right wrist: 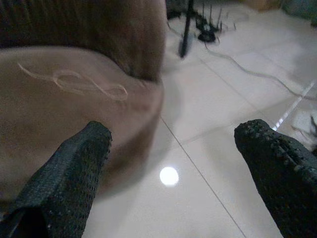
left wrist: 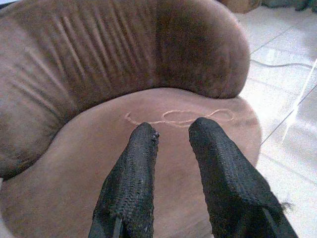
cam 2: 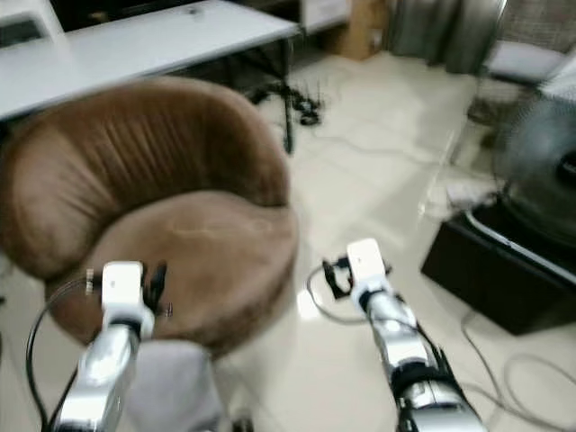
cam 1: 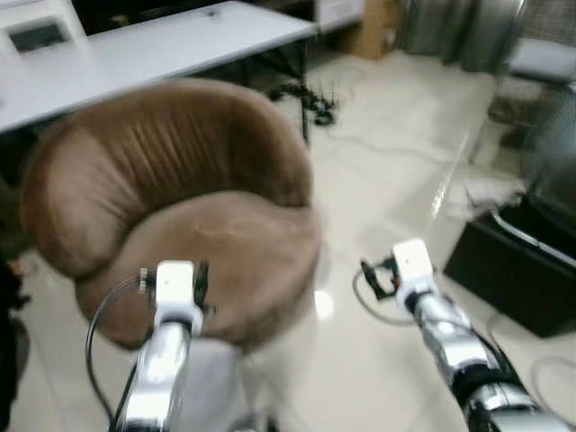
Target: Move the pillow to the sofa from floor
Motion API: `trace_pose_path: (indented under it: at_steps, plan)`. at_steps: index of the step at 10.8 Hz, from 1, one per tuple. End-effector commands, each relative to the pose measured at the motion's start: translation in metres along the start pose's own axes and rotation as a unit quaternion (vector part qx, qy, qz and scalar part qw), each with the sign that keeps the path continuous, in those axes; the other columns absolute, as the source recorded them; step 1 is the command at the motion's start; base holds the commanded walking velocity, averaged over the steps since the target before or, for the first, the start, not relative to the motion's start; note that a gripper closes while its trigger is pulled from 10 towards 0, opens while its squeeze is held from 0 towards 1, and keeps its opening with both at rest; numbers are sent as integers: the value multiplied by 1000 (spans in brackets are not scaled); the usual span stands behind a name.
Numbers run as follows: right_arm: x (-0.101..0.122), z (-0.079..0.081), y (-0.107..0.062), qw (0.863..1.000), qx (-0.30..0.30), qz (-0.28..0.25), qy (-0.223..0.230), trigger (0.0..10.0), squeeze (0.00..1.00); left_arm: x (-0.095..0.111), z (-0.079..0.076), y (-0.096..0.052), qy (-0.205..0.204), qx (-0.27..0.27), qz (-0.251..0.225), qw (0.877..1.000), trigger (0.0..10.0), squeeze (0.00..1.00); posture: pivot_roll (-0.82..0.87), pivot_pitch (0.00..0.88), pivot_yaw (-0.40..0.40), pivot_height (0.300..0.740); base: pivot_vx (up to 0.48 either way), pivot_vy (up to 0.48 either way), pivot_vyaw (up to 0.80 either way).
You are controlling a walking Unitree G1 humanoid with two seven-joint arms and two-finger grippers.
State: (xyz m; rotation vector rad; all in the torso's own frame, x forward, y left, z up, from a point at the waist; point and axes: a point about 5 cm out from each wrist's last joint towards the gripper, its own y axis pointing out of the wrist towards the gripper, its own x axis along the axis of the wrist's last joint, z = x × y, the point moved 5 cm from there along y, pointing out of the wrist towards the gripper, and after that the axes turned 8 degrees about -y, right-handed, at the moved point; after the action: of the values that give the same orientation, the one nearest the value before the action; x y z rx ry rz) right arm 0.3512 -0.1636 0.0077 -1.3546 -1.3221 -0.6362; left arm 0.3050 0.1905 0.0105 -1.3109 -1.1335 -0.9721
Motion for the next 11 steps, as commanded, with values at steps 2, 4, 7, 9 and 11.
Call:
trace_pose_path:
  at_steps: [2,4,7,9,11]
  plan:
    - [-1,3,1,1000,6,5,-2,10000,0,6,1,4,2,0,-7,1000,10000,0,-125,0,95,740,0,0,800]
    - [-1,4,1,1000,7,5,-2,10000,0,6,1,3,2,0,-7,1000,10000,0,-123,0,96,740,0,0,800]
    - [-2,5,1,1000,10,7,-1,10000,0,5,1,3,1,0,-5,1000,10000,0,-123,0,96,740,0,0,800]
    - [-2,5,1,1000,8,8,-2,10000,0,5,1,3,1,0,-5,1000,10000,0,-123,0,96,740,0,0,800]
    - [-1,0,1,1000,-3,6,11,10000,0,5,0,3,0,0,-5,1000,10000,0,-125,0,94,740,0,0,456]
